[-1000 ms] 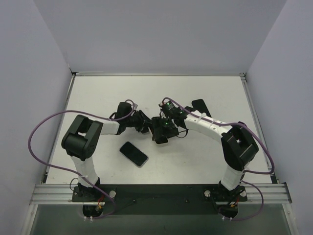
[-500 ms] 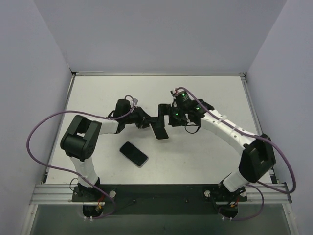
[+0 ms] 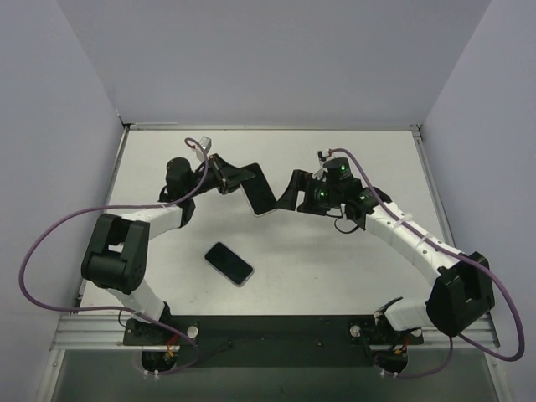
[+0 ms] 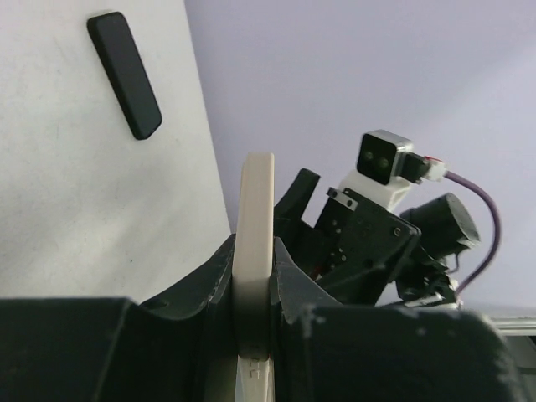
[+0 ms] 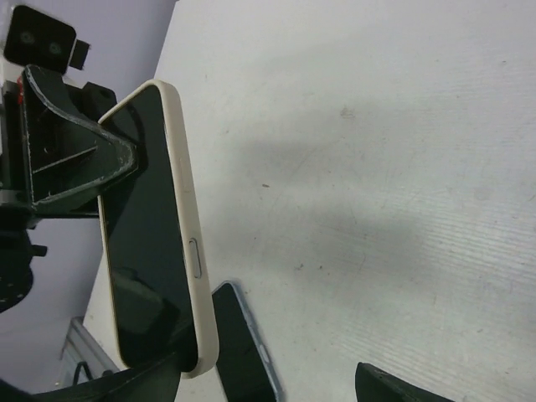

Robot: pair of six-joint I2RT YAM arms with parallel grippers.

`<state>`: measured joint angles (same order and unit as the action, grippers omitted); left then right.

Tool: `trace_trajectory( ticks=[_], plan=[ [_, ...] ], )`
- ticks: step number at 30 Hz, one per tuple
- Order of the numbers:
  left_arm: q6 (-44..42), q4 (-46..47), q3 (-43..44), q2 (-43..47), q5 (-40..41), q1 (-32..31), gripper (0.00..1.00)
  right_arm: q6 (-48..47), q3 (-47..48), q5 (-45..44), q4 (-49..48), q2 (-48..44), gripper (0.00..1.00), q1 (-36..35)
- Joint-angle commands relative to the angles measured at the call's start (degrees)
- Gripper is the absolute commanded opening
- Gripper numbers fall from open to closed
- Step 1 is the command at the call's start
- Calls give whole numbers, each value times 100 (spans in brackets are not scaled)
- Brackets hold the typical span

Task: Take the phone out of the phone case
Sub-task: Remove the phone case from the phone.

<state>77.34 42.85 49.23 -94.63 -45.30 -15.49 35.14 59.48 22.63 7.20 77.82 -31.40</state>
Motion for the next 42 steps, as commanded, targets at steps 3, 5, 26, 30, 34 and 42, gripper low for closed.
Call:
trace_trajectory(
  ticks=[3,5,26,30,34,42],
  plan=[
    [1361,2956,-274,-230,-409,116,0,669,-586,1111,-1641,-276,72,160],
    [1520,3325,-283,-301,-410,116,0,933,-745,1331,-2045,-241,68,160],
    [2197,4635,-748,-574,135,90,0,3867,-2238,1710,-6491,31,0,169],
    [2426,5223,-783,-697,494,-24,0,5054,-2406,1543,-8029,364,0,204],
    [2119,5251,-714,-495,750,-130,0,6553,-2020,1482,-9986,1145,0,204],
    [1934,5269,-143,-284,900,-262,0,7490,-1677,717,-10265,1473,0,213]
  ],
)
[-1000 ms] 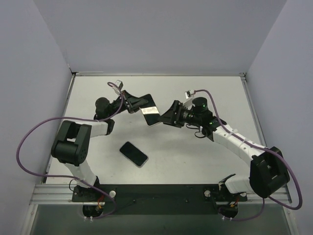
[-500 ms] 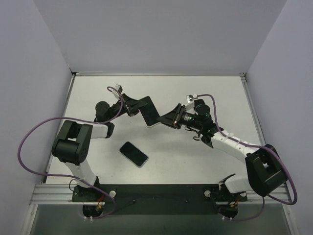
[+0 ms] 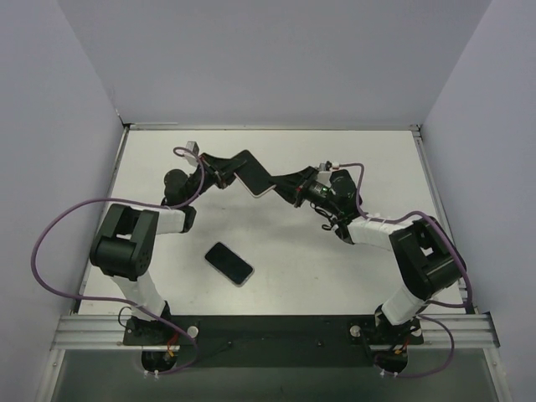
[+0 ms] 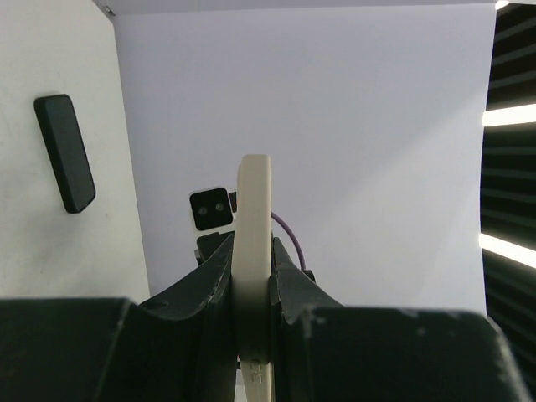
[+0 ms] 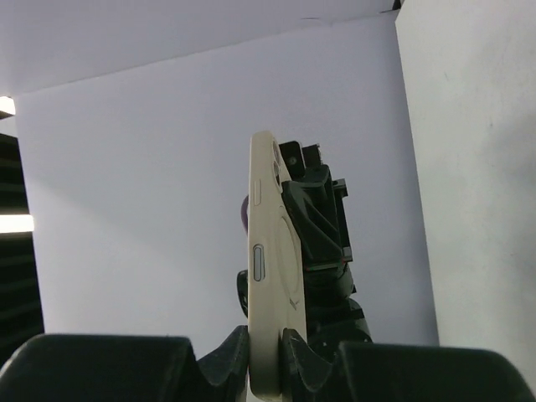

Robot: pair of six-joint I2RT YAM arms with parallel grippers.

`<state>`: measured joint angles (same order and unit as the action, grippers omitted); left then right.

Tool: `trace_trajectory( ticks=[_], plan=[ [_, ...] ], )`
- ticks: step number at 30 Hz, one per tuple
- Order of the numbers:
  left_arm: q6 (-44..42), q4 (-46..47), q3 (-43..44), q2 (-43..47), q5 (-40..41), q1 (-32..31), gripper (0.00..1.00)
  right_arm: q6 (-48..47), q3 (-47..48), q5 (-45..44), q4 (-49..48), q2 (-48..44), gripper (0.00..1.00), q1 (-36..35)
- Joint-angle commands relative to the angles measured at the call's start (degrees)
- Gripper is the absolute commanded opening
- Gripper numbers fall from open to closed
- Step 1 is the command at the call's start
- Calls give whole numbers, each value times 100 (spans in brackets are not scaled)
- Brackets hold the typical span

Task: Take the phone out of the phone case
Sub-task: Remove the phone case from the phone.

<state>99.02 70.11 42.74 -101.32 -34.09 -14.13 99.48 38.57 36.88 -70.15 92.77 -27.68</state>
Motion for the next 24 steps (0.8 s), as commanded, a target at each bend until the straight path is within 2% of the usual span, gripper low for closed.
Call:
trace_trajectory(
  ticks=[1,13,24],
  plan=[
    [-252,2543,551,411,-195,-397,0,1151,415,-822,-2530,-14,0,-159],
    [-305,2526,1324,648,288,-564,0,2154,1223,-1990,-2530,31,0,-185],
    [-85,2526,2045,964,376,-591,0,2602,2093,-2405,-2539,522,0,-150]
  ],
)
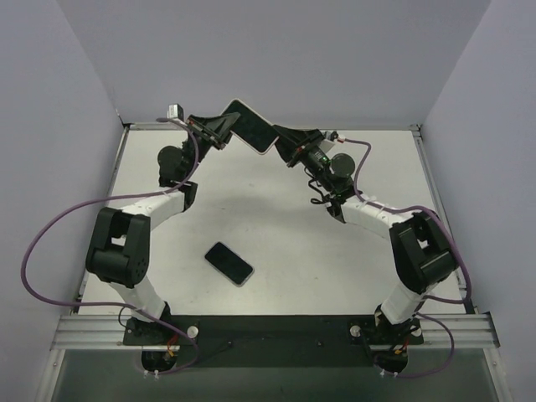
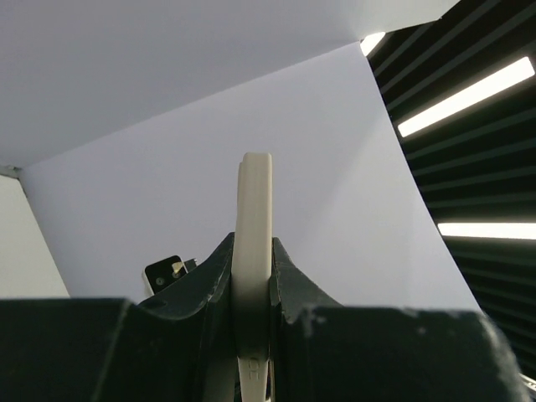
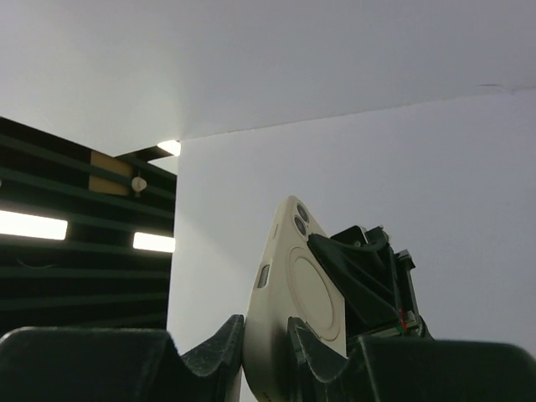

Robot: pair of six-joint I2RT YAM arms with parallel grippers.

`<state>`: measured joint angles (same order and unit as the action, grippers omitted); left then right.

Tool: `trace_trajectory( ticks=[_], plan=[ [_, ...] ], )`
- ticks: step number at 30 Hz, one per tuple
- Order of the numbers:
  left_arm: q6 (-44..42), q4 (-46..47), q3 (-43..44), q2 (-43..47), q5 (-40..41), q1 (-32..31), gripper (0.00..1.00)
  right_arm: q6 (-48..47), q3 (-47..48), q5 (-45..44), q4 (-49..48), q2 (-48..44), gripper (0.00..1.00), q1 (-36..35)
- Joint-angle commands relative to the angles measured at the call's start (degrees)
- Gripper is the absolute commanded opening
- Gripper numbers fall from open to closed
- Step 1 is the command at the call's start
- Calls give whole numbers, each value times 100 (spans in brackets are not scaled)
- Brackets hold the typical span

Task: Take the phone out of the phone case
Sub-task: Remove the phone case from the phone.

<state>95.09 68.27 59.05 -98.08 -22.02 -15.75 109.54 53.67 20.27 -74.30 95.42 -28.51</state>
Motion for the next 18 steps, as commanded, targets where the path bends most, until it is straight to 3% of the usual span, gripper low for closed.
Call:
trace_trajectory(
  ticks=[1,8,18],
  plan=[
    [326,2700,423,728,-821,-420,0,1623,662,-761,-2123,293,0,-67],
    [273,2700,327,1028,-891,-420,0,1870,1198,-911,-2123,504,0,-102],
    [431,2700,616,651,-1419,-236,0,2028,1278,-946,-2123,364,0,-128]
  ],
)
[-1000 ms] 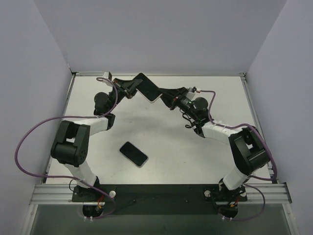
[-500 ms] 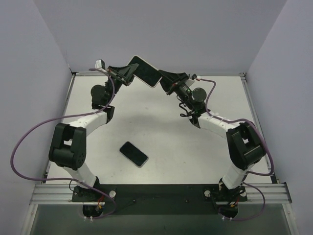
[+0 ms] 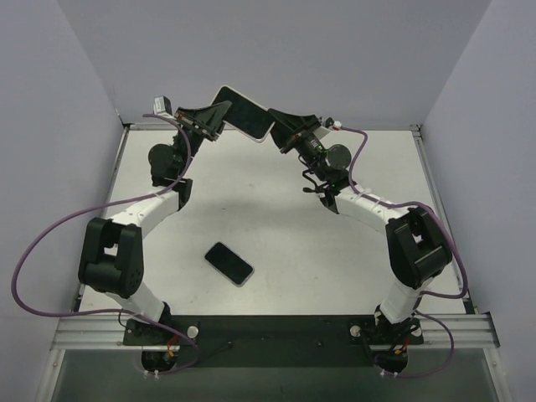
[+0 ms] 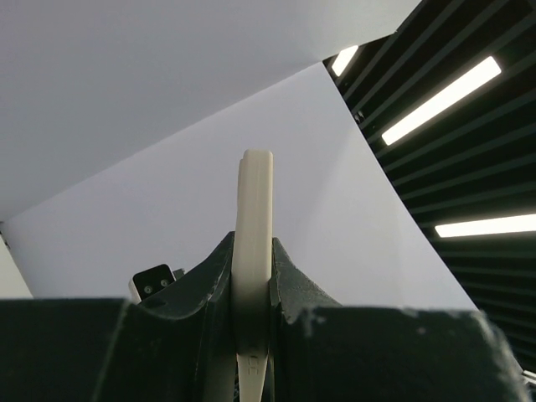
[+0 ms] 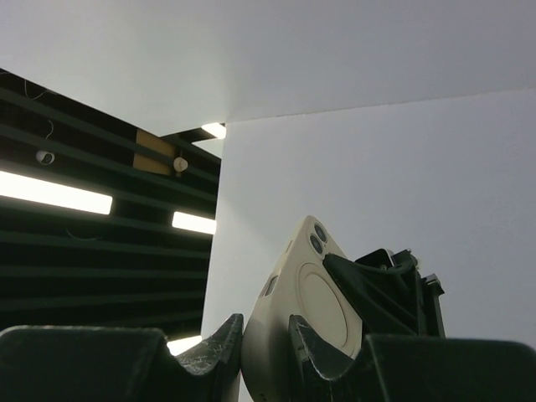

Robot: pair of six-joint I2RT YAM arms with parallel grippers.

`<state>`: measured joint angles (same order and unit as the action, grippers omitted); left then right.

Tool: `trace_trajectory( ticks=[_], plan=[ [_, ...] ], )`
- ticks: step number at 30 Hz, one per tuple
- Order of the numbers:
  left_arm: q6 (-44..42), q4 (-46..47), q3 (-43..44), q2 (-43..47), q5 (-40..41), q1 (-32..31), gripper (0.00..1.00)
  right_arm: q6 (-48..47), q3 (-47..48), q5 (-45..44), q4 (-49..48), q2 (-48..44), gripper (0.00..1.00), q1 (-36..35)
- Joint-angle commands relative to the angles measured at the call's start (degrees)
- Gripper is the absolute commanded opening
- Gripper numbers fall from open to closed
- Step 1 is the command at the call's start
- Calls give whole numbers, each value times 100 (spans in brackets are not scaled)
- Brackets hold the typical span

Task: Take the phone out of the phone case
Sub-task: Remove the phone case from the phone.

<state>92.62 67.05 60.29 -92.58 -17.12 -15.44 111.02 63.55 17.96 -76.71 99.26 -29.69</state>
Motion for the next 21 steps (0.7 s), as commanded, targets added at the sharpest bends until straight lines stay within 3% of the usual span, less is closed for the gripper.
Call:
trace_trajectory(
  ticks=[1,12,21],
  plan=[
    [687,2823,536,47,-1926,-249,0,1879,264,-723,-1883,-56,0,-10],
    [942,2823,765,-1008,-1733,-231,0,1677,-588,-495,-1892,-724,0,104],
    [1952,2849,238,-1509,-1083,-249,0,738,-1933,734,-1883,-1567,0,271]
  ],
)
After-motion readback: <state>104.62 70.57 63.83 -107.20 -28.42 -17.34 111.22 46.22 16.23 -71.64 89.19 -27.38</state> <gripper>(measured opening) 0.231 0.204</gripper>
